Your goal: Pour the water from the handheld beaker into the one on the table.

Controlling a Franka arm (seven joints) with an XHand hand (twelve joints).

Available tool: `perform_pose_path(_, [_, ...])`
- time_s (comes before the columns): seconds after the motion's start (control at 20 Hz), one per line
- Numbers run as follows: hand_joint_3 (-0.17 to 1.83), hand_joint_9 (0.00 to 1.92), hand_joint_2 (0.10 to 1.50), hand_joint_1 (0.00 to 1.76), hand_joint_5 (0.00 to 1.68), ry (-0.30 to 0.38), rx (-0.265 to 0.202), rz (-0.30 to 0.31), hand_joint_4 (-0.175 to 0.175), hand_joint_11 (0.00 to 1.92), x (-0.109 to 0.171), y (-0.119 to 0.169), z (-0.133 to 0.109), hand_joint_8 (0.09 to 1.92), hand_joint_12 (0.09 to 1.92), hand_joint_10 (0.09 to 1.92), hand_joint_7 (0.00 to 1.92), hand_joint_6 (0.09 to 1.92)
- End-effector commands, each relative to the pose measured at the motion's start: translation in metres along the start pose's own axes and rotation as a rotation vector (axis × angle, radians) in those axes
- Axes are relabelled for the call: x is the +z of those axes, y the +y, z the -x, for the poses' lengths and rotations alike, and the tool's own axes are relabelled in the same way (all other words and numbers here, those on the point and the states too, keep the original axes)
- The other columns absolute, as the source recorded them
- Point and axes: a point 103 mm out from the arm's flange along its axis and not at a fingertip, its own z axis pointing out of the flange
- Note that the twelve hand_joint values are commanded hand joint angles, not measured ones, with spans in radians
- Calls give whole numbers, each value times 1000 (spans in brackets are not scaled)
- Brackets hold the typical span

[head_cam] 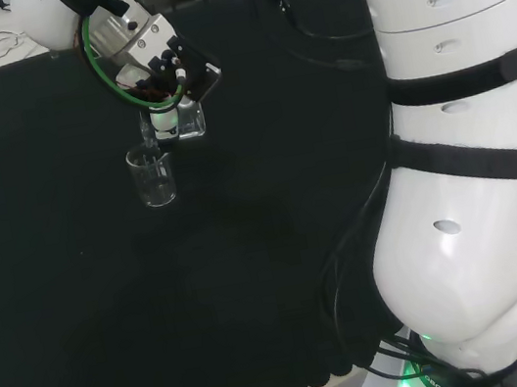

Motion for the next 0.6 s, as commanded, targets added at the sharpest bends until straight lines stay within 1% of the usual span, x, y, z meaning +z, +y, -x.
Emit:
perform_pose_path(0.05, [-175,1476,1046,1309,1327,-33,10,-17,-175,1319,-2,1,-2,386,694,503,1382,425])
perform_pose_path(0.2, [-175,1476,1046,1309,1326,-43,14,-32,-175,1319,-3,1,-2,388,693,504,1381,426])
perform_pose_path(0.35, [-175,1475,1046,1309,1325,-66,19,-34,-175,1319,-4,1,-2,390,693,505,1380,428])
perform_pose_path(0.6, [-175,1476,1047,1309,1323,-71,21,-39,-175,1322,-6,0,-4,394,692,507,1378,432])
